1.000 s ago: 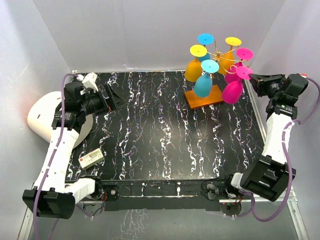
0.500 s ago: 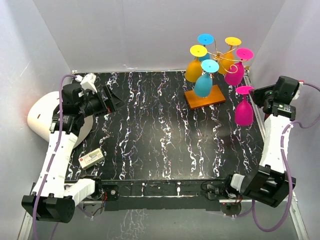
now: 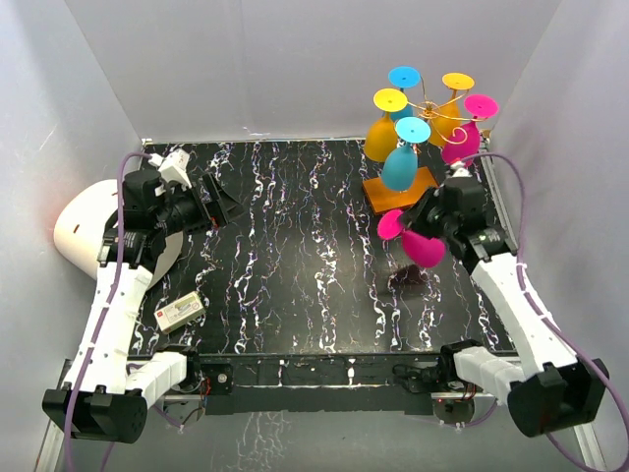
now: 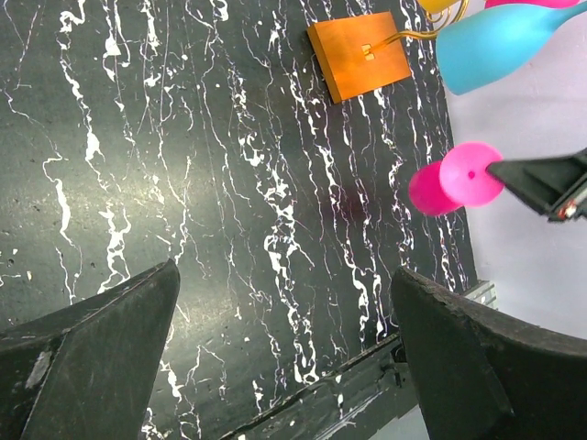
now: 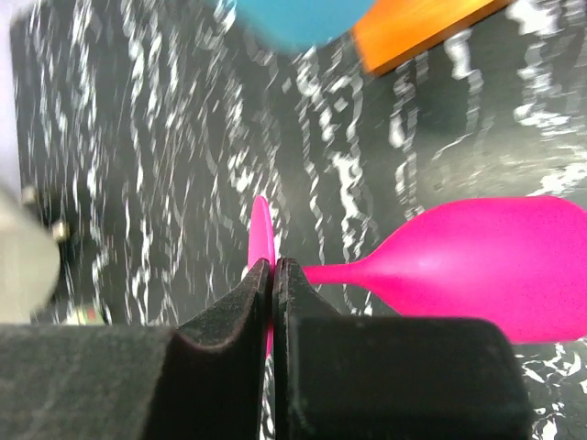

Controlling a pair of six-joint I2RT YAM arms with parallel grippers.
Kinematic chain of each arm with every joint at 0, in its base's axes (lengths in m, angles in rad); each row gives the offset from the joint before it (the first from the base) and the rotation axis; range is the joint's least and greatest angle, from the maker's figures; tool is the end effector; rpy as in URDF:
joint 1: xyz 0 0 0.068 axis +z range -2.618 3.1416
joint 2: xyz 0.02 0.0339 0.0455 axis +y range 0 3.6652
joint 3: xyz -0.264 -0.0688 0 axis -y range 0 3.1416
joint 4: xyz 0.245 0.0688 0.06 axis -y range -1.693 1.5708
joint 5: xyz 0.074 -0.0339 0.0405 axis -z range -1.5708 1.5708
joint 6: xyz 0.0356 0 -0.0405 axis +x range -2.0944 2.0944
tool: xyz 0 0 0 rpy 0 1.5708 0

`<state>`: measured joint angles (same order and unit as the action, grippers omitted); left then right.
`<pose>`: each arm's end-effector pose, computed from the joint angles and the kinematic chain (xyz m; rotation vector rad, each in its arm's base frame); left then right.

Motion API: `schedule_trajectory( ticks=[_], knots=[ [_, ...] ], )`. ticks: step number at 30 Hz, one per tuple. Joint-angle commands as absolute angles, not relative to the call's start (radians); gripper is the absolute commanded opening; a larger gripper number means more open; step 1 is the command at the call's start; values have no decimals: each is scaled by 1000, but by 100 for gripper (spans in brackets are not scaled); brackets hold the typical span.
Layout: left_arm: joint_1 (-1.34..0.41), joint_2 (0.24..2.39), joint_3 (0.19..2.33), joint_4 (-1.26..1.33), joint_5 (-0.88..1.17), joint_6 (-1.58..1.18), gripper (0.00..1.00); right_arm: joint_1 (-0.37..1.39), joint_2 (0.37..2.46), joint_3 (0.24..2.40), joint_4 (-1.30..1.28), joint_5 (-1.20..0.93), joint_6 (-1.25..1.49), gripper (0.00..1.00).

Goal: Take the wine glass off the wine glass rack

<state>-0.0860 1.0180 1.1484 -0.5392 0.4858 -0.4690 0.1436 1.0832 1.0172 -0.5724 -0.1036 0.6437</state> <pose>0.2111 -0.0349 0.3876 -0.0612 2.0250 -0.8362 0.2297 0.0369 0.3252 0.5021 2.2044 0.5444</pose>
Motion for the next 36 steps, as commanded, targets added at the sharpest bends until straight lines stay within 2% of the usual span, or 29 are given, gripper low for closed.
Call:
schedule_trajectory(
  ticks=[1,9,12,16,22,27,36],
  knots=[
    [-78,1002,1134,-532,489,-478,99,282,989,925,-446,-250,460,0],
    [-78,1011,1098,-512,506,-507,99,554,901,731,-202,-596,233,0],
    [-78,1014,1093,-510,513,-520,99,639,936,721,-135,-616,102,0],
    [-77,1016,1090,-502,542,-550,99,674,1034,774,-129,-658,-186,0],
    [-78,1001,1102,-520,568,-576,99,742,1108,807,-128,-725,-784,0],
    [-78,993,1118,-518,606,-593,99,835,1122,783,-194,-617,-1249,0],
    [-77,1027,1198,-575,582,-561,99,951,1069,630,-61,-308,-1604,0]
  ],
)
